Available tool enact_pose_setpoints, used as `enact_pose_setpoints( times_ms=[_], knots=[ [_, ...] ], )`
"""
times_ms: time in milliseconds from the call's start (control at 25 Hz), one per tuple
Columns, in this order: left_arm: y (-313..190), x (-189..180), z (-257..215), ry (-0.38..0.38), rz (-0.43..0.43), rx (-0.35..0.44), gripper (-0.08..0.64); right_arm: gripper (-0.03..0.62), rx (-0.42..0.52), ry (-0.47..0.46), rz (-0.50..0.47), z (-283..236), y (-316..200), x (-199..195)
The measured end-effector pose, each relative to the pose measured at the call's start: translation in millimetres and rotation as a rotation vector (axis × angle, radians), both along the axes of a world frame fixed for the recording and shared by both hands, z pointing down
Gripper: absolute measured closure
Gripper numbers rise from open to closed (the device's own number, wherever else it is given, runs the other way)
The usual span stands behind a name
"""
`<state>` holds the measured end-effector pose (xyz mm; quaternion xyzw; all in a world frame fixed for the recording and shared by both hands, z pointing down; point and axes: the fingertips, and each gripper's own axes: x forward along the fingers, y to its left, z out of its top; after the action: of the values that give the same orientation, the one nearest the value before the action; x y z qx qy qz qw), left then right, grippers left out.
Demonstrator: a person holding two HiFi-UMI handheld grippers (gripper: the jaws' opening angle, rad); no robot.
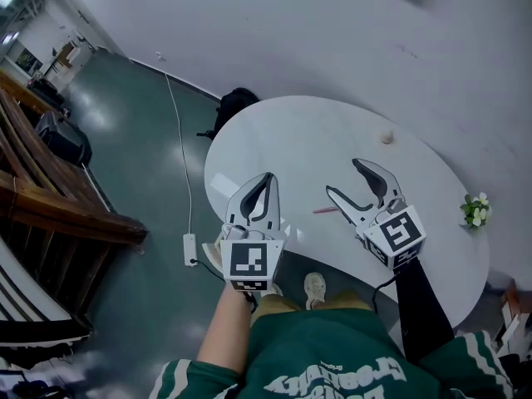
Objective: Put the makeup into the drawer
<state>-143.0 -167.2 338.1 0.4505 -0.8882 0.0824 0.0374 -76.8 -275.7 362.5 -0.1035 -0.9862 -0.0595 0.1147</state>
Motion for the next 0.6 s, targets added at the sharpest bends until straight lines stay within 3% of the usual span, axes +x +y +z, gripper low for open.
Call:
enact_pose_setpoints(
  times_ms=[120, 200, 360, 600],
  knots=[
    [-3.5, 9.2, 5.9, 0.009, 0.0, -0.008, 0.56, 0.335, 0.064, 0.14, -0.088, 41.0, -2.4, 4.4],
    [-2.0, 13.3, 10.6, 0.016, -0.007, -0.012, 0.56, 0.415, 0.109, 0.235, -0.148, 68.9, -3.7, 8.0],
    [4.5, 20.9, 22.6, 0.047, -0.019, -0.033, 0.56, 0.414, 0.202, 0.454, -0.312, 126.8, 4.4, 18.8],
    [14.4, 37.0, 39.3, 0.076, -0.022, -0.057, 0.561, 0.426, 0.428, 0.692, -0.571, 199.8, 11.8, 39.5]
  ],
)
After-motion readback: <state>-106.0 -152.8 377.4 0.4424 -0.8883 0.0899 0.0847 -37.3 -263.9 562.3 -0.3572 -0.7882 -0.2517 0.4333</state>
